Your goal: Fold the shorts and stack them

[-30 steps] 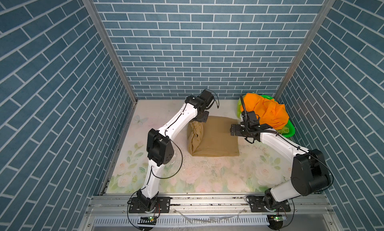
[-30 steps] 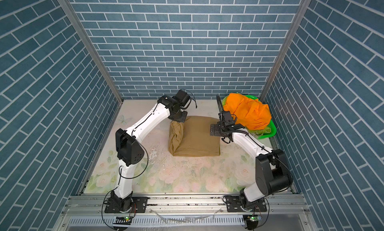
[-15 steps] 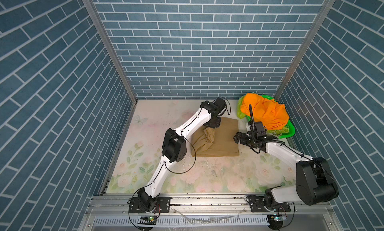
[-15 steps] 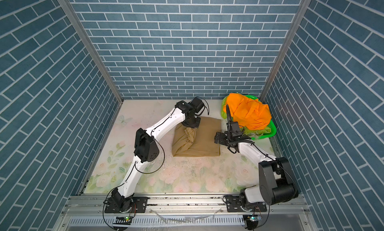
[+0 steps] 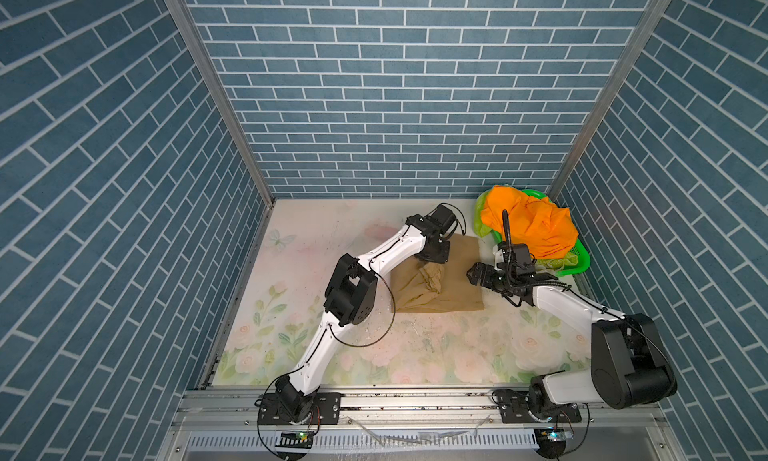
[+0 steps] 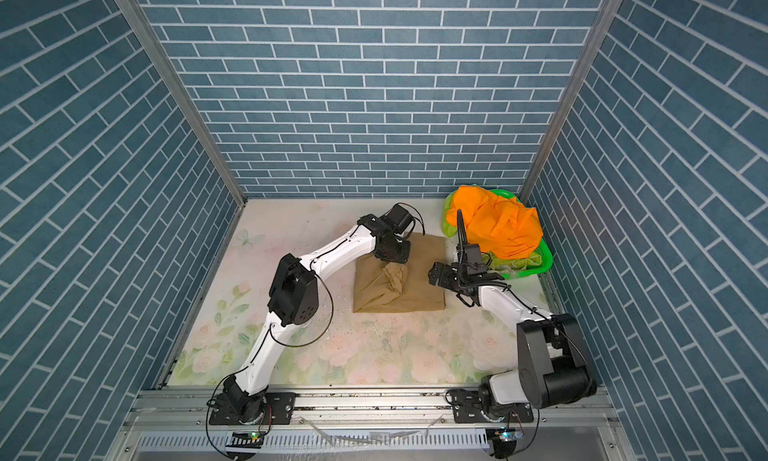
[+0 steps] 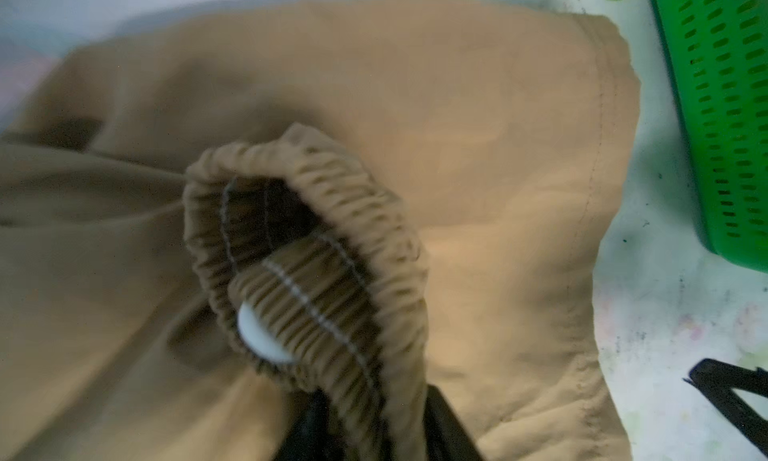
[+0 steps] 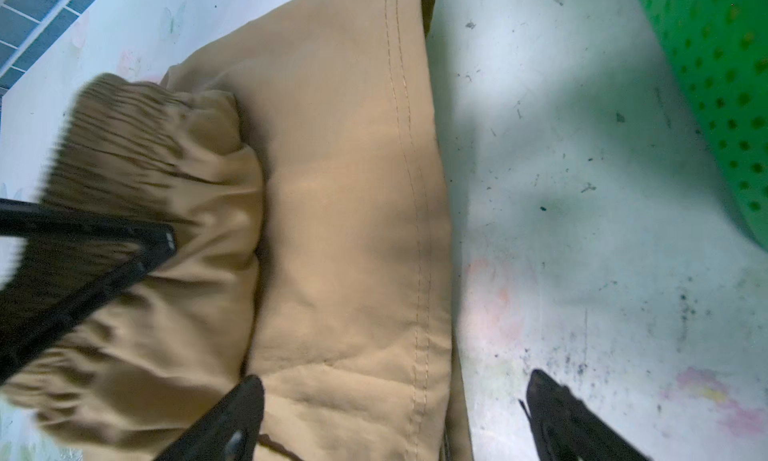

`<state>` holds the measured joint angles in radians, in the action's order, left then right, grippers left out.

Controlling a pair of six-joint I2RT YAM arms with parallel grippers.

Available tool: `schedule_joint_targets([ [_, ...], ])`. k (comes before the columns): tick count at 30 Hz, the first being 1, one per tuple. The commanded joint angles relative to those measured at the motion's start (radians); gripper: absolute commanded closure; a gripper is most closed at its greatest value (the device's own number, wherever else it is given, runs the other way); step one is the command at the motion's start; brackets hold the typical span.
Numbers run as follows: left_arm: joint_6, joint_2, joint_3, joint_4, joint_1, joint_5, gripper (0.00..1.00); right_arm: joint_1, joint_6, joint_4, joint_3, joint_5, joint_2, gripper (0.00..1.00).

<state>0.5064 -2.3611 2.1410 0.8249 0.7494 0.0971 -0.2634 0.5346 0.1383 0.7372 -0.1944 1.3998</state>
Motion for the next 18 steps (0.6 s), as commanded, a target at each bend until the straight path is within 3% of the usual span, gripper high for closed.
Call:
schedule_joint_targets([
  [1, 0.008, 0.179, -0.087, -0.205, 0.004, 0.052, 0.01, 0.001, -0.015, 0.028, 0.004, 0.017, -0.043, 0.01],
  [6, -0.063, 0.472, -0.315, -0.378, -0.009, -0.058, 0.00, -0.034, -0.067, 0.073, 0.047, 0.042, -0.066, 0.01],
  [9, -0.076, 0.622, -0.511, -0.525, -0.038, -0.090, 0.00, -0.127, -0.117, 0.111, 0.118, 0.127, -0.033, 0.01],
  [14, 0.048, 0.769, -0.819, -0.692, -0.140, -0.055, 0.00, -0.282, -0.173, 0.198, 0.287, 0.291, 0.117, 0.01],
  [18, 0.111, 0.847, -0.978, -0.770, -0.162, -0.041, 0.00, -0.344, -0.181, 0.284, 0.421, 0.389, 0.270, 0.01],
])
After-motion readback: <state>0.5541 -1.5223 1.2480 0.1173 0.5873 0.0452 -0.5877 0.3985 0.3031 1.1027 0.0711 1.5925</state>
